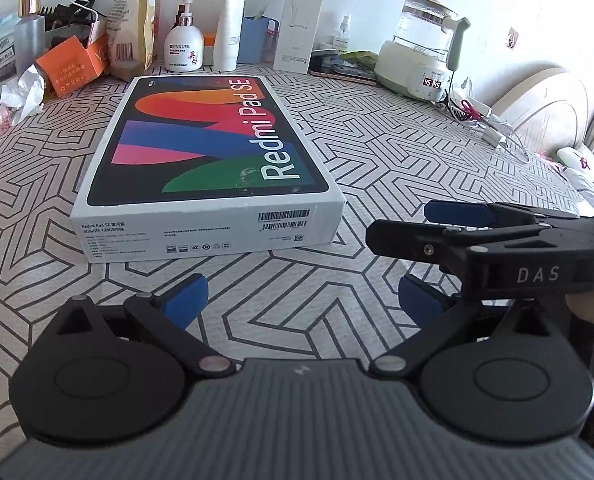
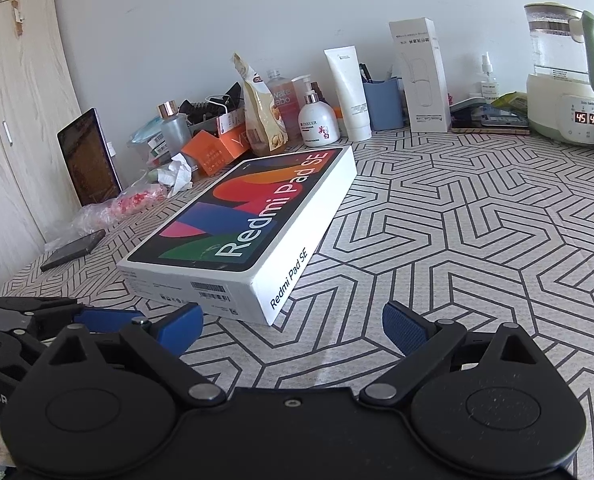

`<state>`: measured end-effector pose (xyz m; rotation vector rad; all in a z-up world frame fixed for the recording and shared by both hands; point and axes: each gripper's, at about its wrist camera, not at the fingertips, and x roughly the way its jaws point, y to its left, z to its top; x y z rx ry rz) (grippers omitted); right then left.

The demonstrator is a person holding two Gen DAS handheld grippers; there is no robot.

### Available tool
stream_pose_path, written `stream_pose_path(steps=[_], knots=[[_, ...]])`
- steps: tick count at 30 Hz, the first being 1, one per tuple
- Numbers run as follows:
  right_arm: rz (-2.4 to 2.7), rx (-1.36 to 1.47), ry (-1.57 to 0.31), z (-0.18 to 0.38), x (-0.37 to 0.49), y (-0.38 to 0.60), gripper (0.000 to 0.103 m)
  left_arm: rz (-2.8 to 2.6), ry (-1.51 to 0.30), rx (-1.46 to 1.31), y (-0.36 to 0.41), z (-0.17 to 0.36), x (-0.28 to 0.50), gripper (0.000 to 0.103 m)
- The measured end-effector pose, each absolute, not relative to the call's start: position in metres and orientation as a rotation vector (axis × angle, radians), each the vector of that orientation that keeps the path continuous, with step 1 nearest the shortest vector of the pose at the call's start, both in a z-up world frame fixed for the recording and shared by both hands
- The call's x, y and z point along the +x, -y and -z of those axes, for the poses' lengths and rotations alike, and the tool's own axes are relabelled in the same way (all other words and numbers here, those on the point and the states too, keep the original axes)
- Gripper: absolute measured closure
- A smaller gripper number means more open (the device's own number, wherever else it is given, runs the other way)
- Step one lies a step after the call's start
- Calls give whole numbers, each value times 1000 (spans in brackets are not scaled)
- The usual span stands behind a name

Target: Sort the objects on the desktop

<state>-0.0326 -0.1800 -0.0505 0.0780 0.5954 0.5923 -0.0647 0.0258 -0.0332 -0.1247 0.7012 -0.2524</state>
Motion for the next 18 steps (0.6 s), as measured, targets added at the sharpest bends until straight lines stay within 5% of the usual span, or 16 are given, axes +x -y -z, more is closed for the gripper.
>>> stream_pose_path(steps=[18], knots=[[-569,125,-585,51,-28,181,4,198,-712,-101,-31,34,-59,0]])
